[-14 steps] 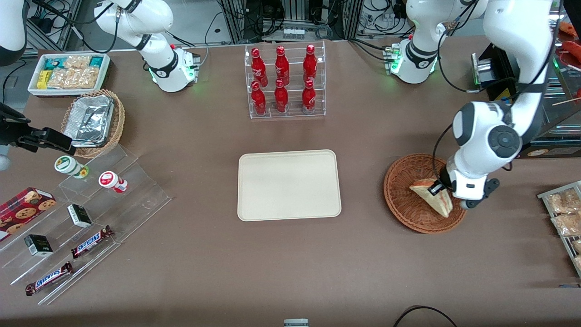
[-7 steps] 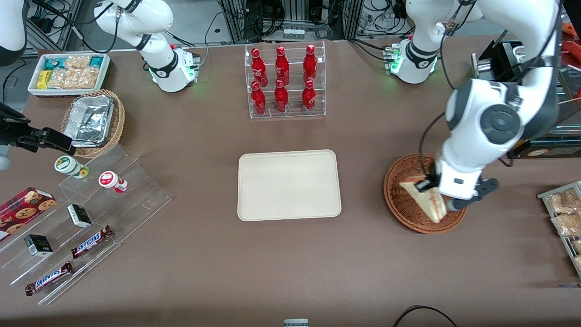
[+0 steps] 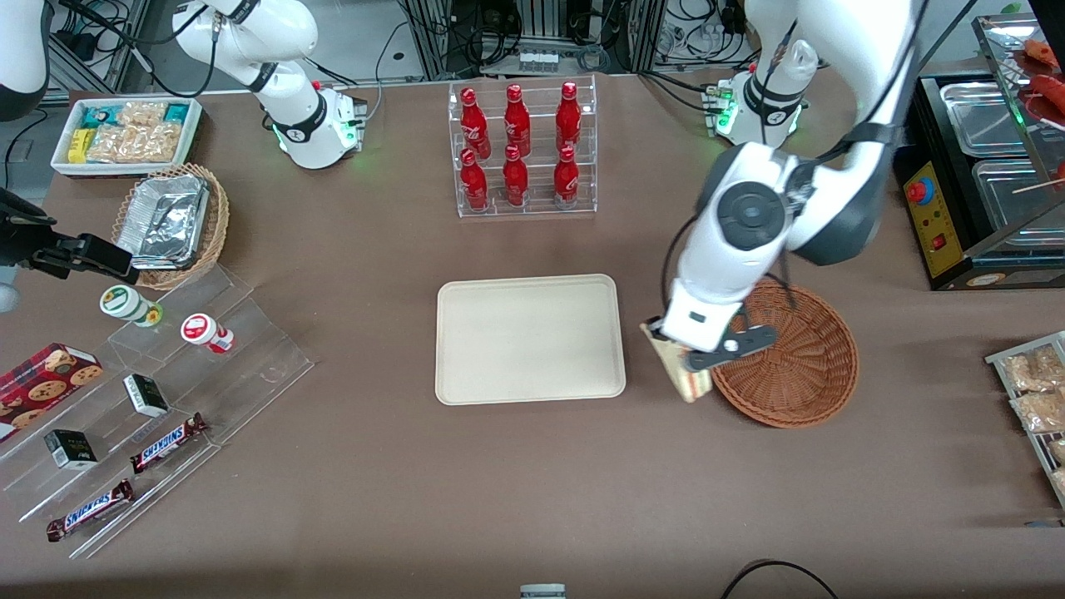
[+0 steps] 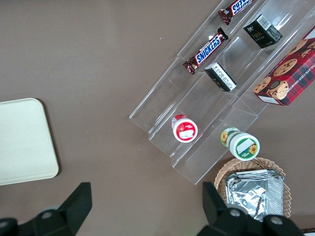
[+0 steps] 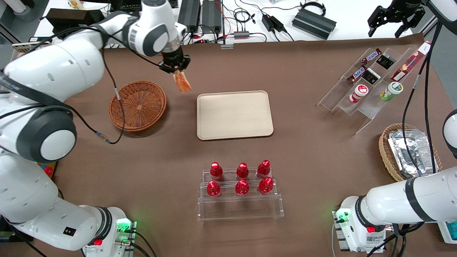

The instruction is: Place sandwich from basket to tray

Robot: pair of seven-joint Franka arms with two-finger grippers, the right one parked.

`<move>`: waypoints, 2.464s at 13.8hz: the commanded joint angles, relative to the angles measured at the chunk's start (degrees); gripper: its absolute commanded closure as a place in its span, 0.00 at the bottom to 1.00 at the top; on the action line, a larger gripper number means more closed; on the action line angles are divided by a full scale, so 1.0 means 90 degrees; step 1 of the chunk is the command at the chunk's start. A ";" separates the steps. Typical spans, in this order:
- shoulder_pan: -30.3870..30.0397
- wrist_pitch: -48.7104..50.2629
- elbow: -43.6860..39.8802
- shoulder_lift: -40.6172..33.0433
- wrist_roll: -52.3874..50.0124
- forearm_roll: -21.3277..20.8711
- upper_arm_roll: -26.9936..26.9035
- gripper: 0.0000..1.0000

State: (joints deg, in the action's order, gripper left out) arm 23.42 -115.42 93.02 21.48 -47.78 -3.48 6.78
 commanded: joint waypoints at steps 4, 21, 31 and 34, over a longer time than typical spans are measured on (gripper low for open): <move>0.0844 -0.0202 -0.1262 0.1137 -0.0101 -0.0043 -0.0050 1.00; 0.2164 -0.1082 -0.0931 0.2105 0.0094 -0.0219 -0.0050 1.00; 0.2252 -0.1121 -0.0921 0.2399 0.0094 -0.0248 -0.0060 0.16; 0.2242 -0.1102 -0.0950 0.2321 -0.0003 -0.0180 -0.0070 0.00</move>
State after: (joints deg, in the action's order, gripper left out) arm 42.97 -125.46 85.21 42.58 -47.36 -5.05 6.89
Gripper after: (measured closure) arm 0.590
